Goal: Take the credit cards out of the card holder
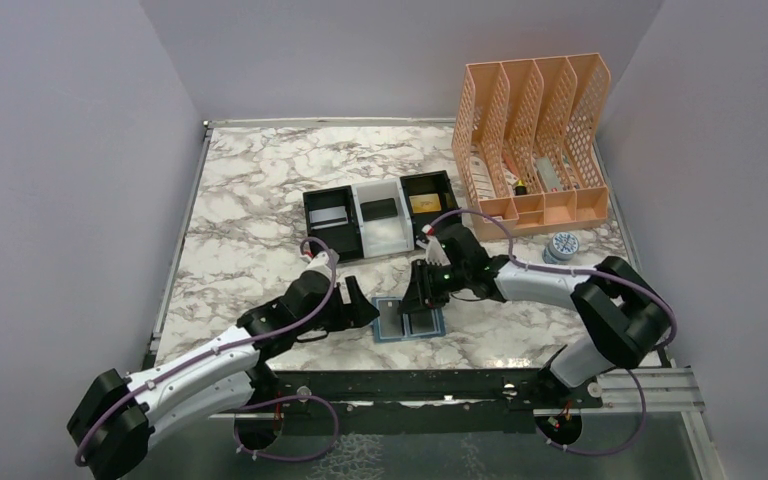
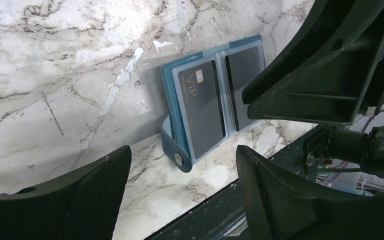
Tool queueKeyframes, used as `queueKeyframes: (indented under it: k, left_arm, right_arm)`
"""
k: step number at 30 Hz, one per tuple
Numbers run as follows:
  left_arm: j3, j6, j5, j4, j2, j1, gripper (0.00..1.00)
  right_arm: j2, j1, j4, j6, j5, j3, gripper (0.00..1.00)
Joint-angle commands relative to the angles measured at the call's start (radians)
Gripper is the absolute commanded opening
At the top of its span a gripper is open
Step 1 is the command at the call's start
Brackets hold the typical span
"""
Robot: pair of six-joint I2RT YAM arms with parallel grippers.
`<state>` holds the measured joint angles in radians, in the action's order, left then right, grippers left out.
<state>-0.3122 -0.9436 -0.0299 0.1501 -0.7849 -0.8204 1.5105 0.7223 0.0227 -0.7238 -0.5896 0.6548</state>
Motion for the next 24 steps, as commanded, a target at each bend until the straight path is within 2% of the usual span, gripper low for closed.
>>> queueKeyframes:
  k: [1, 5, 10, 12, 16, 21, 24]
  left_arm:
    - [-0.039, 0.019, 0.060, -0.063, -0.040, -0.005, 0.77]
    - [-0.048, 0.044, 0.027, -0.119, -0.145, -0.005, 0.74]
    - [-0.069, 0.069, 0.022, -0.159, -0.257, -0.005, 0.60]
    - [-0.064, 0.073, 0.041, -0.163, -0.273, -0.005, 0.51]
    - [-0.050, 0.080, 0.045, -0.175, -0.291, -0.005, 0.39]
    - [-0.040, 0.094, 0.042, -0.213, -0.333, -0.005, 0.39]
    - [-0.043, 0.089, 0.031, -0.230, -0.318, -0.005, 0.46]
  right_arm:
    - [0.069, 0.011, -0.032, 0.027, 0.052, 0.053, 0.30]
    - [0.114, 0.011, -0.052, 0.033, 0.064, 0.040, 0.29]
    - [0.148, 0.011, -0.071, 0.018, 0.082, 0.007, 0.27]
    - [0.150, 0.011, -0.066, 0.009, 0.103, 0.002, 0.27]
    - [0.134, 0.011, -0.055, -0.004, 0.133, 0.000, 0.26]
    - [0.099, 0.011, -0.048, -0.007, 0.136, 0.008, 0.25]
    - [0.085, 0.011, -0.018, 0.000, 0.136, 0.032, 0.25]
